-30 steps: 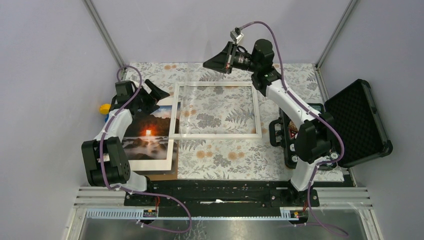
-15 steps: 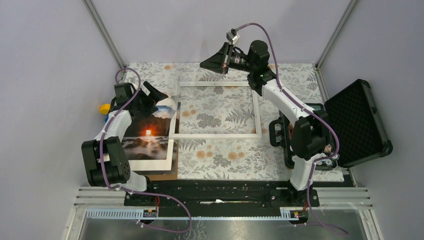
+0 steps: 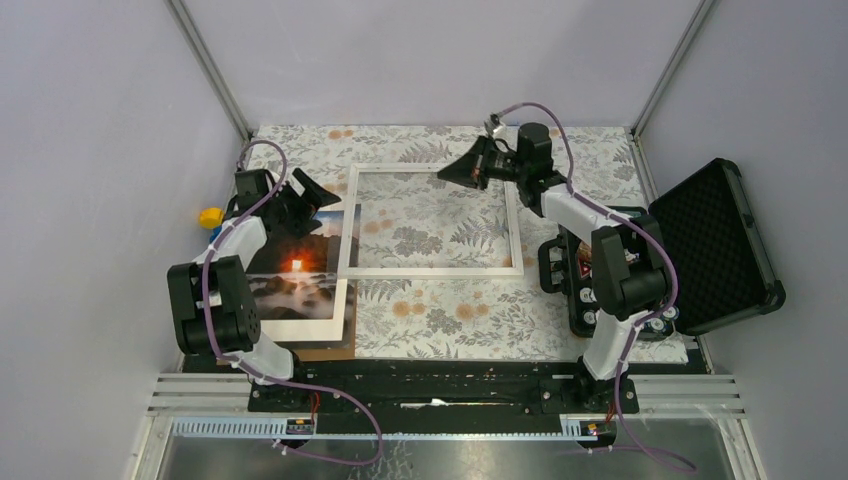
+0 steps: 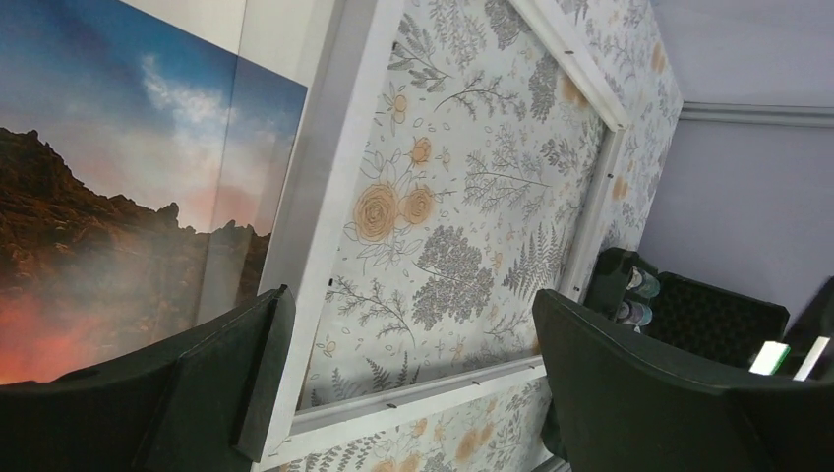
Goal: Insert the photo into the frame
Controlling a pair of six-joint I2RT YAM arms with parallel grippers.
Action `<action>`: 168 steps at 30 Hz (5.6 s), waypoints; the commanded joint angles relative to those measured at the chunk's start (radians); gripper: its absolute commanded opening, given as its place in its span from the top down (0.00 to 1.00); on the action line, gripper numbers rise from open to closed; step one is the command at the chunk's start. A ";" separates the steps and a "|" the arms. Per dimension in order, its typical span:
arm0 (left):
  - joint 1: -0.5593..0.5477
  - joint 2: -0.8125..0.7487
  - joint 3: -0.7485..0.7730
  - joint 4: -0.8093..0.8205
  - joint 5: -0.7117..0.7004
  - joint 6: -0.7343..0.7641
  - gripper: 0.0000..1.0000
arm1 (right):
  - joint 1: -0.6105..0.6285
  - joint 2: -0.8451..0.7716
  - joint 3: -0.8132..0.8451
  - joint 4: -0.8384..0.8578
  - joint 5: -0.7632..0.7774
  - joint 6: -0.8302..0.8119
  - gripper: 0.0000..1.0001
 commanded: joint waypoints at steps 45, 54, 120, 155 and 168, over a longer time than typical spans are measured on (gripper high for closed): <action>-0.107 0.217 0.164 0.059 0.052 -0.023 0.05 | -0.221 -0.045 -0.339 0.051 -0.083 -0.216 1.00; -0.130 0.206 0.199 0.059 0.031 -0.040 0.06 | -0.225 -0.034 -0.332 0.051 -0.077 -0.228 1.00; -0.170 0.334 0.266 0.107 -0.009 -0.064 0.06 | -0.247 0.027 -0.190 -0.026 -0.067 -0.293 1.00; -0.174 0.278 0.332 -0.054 -0.182 0.068 0.01 | -0.269 -0.041 -0.258 -0.123 0.015 -0.386 1.00; -0.150 0.248 0.329 -0.050 -0.177 0.081 0.01 | -0.282 -0.034 -0.259 -0.149 0.018 -0.407 1.00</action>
